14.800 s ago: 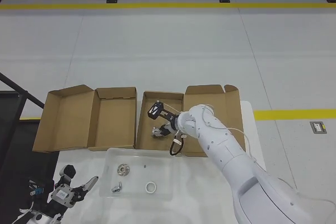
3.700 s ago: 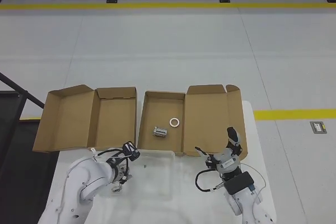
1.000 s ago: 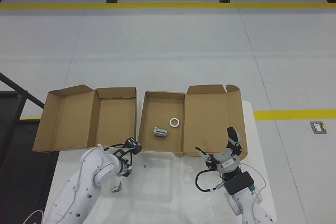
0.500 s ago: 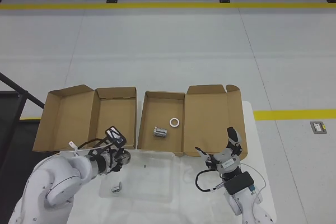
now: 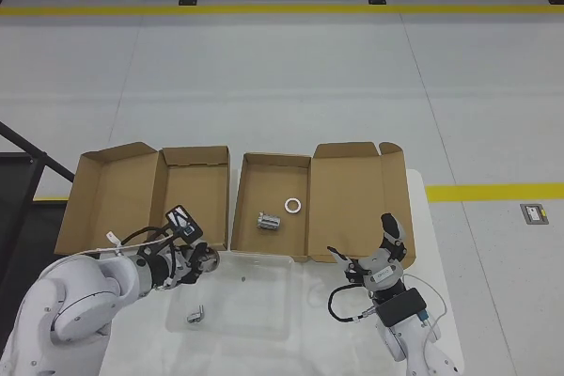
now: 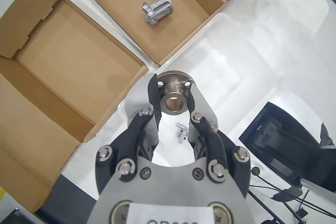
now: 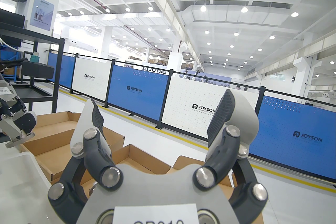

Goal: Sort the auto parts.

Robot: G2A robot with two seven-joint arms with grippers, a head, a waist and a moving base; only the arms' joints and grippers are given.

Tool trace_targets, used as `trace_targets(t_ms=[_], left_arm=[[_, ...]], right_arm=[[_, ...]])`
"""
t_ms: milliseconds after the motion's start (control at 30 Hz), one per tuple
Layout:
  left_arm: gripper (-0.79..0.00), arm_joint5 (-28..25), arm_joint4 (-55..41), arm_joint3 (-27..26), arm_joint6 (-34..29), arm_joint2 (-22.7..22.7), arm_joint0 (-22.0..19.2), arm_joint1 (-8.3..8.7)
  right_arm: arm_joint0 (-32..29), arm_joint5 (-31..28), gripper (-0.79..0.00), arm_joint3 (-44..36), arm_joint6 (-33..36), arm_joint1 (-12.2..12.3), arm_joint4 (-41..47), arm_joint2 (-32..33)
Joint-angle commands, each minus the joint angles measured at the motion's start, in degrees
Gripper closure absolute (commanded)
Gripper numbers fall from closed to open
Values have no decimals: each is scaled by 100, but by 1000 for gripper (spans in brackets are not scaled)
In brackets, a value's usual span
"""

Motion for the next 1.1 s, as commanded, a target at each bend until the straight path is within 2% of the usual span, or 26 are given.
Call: trace_targets(t_ms=[0, 100, 267, 367, 567, 767, 1067], left_arm=[[0, 363, 5, 285, 401, 7, -251, -11], [0, 800, 100, 1023, 689, 201, -908, -39], [0, 1263, 374, 2665, 964, 834, -2140, -131], [0, 1458, 413, 3748, 1185, 1223, -2826, -225], [0, 1663, 538, 5662, 1670, 1986, -3916, -479], [0, 1590, 857, 6938, 2093, 2690, -4528, -770], [0, 1585, 999, 7902, 2628, 3159, -4820, -1105]], right_arm=[[0, 0, -785, 0, 0, 0, 0, 0], [0, 0, -785, 0, 0, 0, 0, 0], [0, 0, -785, 0, 0, 0, 0, 0], [0, 0, -785, 0, 0, 0, 0, 0], [0, 0, -785, 0, 0, 0, 0, 0], [0, 0, -785, 0, 0, 0, 0, 0], [0, 0, -785, 0, 0, 0, 0, 0]])
